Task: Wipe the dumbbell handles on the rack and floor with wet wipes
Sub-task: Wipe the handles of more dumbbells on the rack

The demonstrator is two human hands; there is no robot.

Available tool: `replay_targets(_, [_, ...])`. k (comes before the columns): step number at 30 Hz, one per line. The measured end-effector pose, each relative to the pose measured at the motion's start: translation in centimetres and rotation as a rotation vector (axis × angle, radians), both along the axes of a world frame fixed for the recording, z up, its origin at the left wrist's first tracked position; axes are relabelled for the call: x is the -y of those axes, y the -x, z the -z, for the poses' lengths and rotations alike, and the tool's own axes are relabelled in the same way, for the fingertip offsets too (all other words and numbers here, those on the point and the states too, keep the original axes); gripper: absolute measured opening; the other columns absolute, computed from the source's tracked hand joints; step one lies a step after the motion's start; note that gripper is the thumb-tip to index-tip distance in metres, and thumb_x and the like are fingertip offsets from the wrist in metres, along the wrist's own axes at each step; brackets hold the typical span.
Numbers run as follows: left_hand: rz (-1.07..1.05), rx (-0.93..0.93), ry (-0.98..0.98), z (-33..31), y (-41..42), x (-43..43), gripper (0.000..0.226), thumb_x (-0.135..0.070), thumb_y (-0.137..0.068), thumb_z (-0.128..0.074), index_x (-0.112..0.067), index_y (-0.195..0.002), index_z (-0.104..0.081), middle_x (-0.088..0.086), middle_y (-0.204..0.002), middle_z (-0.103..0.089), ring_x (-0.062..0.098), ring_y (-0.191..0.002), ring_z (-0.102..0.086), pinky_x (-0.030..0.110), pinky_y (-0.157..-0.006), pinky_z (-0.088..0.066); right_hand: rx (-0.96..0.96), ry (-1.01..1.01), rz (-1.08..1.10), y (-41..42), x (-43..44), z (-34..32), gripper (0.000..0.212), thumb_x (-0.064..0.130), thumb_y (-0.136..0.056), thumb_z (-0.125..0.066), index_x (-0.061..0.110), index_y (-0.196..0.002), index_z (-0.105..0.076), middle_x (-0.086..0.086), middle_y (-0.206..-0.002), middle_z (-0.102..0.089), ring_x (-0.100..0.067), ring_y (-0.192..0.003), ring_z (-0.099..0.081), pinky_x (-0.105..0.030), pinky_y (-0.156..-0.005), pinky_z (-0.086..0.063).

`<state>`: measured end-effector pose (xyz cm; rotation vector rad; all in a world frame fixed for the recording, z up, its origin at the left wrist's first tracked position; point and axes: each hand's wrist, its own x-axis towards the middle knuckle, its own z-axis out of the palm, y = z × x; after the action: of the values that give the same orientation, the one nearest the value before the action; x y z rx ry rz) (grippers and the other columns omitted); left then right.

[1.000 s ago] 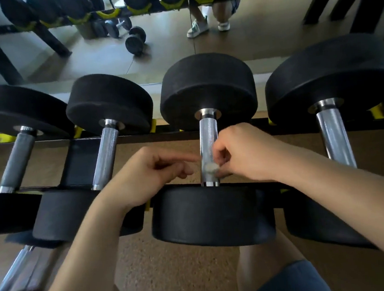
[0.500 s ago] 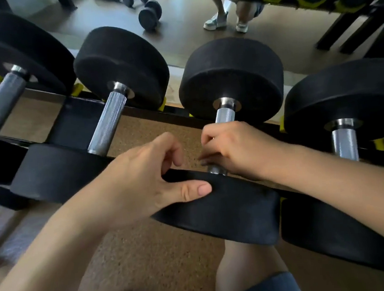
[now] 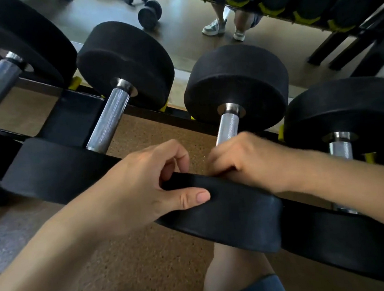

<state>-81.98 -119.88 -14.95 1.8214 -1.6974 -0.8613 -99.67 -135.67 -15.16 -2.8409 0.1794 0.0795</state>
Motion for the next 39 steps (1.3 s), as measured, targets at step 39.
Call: replay_targets(39, [-0.009,-0.189,0.179,0.7,-0.9,0.4,0.006,-0.036,-0.080,-0.063,-0.033,-0.080,-0.068,-0.023,-0.073,-0.065,-0.011,-0.058,-0.058,0.004,-0.046,-0.040,-0.025,0.070,0.202,-2.1,1.3,-0.8,0.018,0.020,-0.087,-0.068,0.023,-0.106,-0.070,0.023,-0.079,-0.048,0.012,-0.071,-0.046,-0.008,-0.073,-0.032])
